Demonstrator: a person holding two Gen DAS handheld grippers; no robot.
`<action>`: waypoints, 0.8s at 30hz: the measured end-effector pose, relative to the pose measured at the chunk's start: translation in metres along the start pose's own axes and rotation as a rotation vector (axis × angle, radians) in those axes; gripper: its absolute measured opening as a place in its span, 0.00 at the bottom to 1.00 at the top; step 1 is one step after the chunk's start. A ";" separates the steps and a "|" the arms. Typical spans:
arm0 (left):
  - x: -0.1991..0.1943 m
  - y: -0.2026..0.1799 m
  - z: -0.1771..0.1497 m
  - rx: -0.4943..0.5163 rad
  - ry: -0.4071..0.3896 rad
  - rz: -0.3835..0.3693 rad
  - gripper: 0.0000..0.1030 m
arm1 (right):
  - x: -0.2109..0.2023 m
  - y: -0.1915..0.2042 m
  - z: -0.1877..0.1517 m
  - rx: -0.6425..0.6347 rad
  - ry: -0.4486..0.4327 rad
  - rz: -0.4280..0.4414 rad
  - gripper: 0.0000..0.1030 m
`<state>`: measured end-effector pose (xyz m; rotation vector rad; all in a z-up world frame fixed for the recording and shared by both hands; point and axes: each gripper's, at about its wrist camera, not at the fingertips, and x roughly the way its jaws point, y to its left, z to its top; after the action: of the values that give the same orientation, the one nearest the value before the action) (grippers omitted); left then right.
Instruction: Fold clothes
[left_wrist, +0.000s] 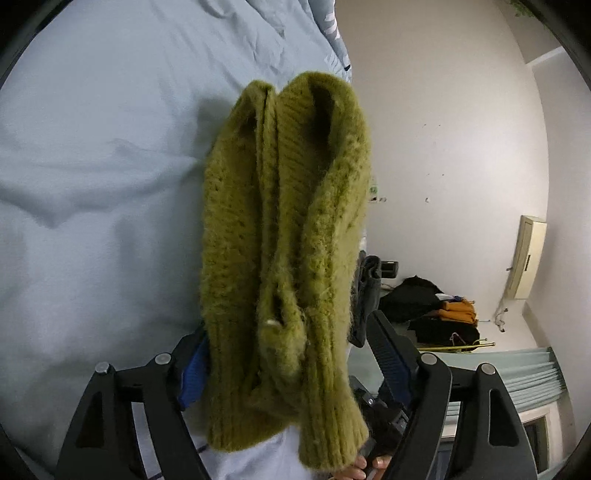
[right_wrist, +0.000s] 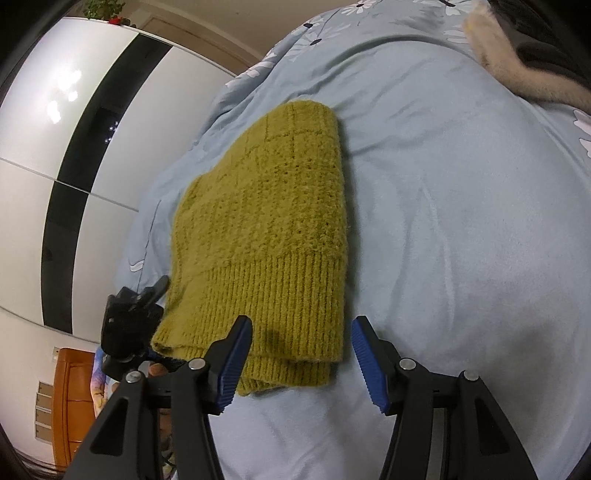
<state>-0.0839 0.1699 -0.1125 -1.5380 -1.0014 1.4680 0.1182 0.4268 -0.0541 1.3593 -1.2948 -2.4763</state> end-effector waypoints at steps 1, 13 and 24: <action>0.002 -0.002 0.002 -0.001 -0.001 0.006 0.77 | 0.000 0.000 -0.001 0.001 -0.001 0.001 0.58; -0.001 -0.029 0.000 0.051 -0.087 0.142 0.33 | -0.020 0.006 -0.023 0.038 -0.039 0.059 0.69; -0.027 0.025 -0.008 -0.133 -0.134 -0.047 0.31 | 0.005 0.010 -0.015 0.066 -0.004 0.055 0.84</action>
<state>-0.0761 0.1351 -0.1245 -1.5134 -1.2272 1.5134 0.1226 0.4081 -0.0549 1.3138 -1.4068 -2.4224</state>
